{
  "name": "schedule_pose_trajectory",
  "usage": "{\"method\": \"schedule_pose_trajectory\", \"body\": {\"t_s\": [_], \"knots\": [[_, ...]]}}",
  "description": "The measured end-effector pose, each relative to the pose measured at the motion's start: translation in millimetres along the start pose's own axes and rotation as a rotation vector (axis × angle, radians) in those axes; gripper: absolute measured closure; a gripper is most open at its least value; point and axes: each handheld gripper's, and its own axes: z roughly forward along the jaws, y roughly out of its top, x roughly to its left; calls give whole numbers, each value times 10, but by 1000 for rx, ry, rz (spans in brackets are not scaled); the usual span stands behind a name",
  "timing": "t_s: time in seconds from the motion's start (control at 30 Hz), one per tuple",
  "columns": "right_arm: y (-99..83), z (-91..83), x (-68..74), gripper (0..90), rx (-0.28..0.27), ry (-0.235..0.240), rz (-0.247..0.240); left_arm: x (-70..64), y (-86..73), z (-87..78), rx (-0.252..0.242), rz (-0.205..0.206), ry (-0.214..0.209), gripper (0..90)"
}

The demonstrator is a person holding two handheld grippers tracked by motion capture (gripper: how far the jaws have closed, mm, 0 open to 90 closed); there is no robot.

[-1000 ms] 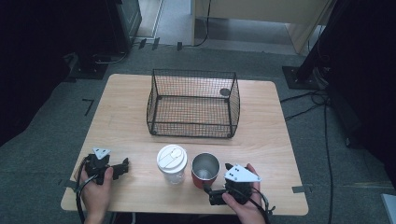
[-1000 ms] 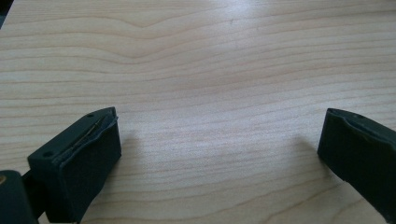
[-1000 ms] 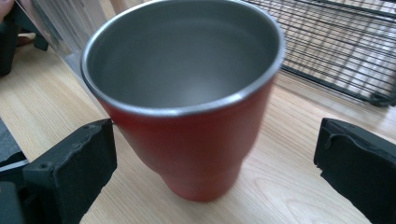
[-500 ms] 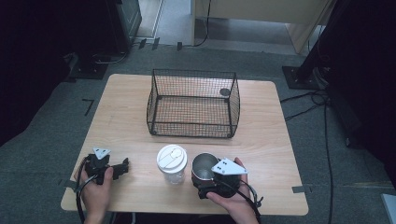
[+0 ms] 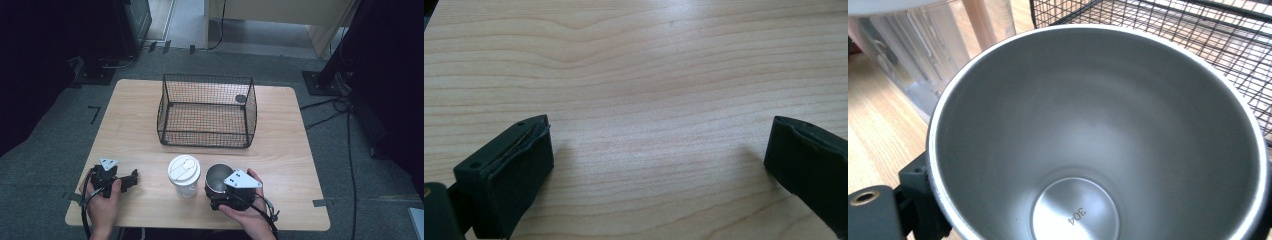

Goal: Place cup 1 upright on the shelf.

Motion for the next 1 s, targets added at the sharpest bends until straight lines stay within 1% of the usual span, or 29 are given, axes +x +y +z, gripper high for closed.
{"method": "schedule_pose_trajectory", "body": {"t_s": [0.13,0.3,0.5,0.73,0.9,1.0], "knots": [[12,-11,-16,73,-7,-16,9,0,0,0,0,0,0,0],[81,-56,-52,73,-34,-40,26,0,0,0,0,0,0,0],[203,-80,-80,73,-53,-58,14,0,0,0,0,0,0,0],[344,-96,-81,73,-78,-72,7,-1,0,0,-1,-1,0,0],[450,-110,-97,73,-94,-86,18,0,0,0,-1,-1,0,0],[517,-120,-112,73,-103,-95,13,0,0,0,-1,-1,0,0]]}}
